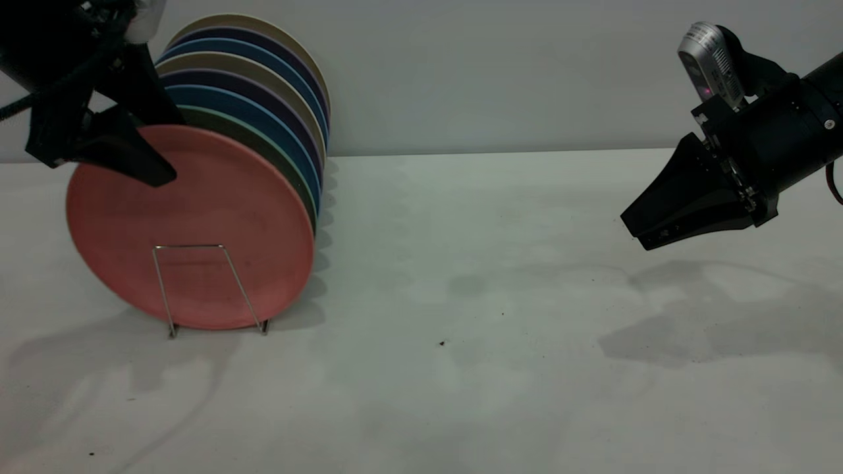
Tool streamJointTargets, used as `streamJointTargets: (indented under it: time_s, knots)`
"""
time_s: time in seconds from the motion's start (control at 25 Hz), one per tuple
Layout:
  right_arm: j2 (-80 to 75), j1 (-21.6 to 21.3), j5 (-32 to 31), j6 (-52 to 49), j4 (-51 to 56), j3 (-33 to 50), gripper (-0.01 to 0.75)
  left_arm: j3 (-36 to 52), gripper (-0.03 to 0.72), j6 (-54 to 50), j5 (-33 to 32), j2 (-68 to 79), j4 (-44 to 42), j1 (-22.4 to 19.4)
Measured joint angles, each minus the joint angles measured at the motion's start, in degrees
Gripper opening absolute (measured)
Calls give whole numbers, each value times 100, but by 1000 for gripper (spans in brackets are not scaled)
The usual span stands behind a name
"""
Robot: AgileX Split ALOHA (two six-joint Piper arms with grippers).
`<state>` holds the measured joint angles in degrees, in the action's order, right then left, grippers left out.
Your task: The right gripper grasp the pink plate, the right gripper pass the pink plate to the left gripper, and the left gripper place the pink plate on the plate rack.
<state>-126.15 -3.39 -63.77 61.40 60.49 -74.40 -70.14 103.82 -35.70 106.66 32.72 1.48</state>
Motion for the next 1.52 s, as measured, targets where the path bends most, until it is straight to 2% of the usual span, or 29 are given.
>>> streamJointTargets:
  time_s: [0.12,0.28,0.4,0.56,0.64,0.76,0.88,0.96,1.08,1.32,1.52]
  knots:
    - [0,0,0,0,0,0,237,0,645,-421,-240,-80,0,0]
    - [0,0,0,-43,-37,-8,237,0,637,-1226,-428,-563,0,0]
    - [0,0,43,-511,-499,-251,237,0,631,-2453,-238,-1125,-7,0]
    - [0,35,42,-1907,-1996,-1005,237,0,622,-4731,262,-1865,-243,-78]
    - [46,147,-69,-3238,-3255,-1390,237,0,613,-6185,196,-2179,-421,-228]
    - [258,477,-261,-4784,-5063,-1651,237,0,588,-8078,-423,-2634,-1051,-475]
    - [692,927,-429,-5318,-5953,-1682,237,0,560,-9115,-1189,-3003,-2020,-625]
    - [1080,1223,-491,-5394,-6122,-1689,237,0,550,-9360,-1554,-3220,-2517,-647]
    - [1756,1477,-504,-5389,-6114,-1530,237,0,546,-9390,-1996,-3525,-2707,-651]
    - [3591,1483,-593,-5371,-6098,-220,237,218,543,-9440,-2690,-4091,-2745,-651]
    - [5274,1483,-639,-5371,-5772,954,237,1234,543,-9585,-2860,-4949,-2745,-651]
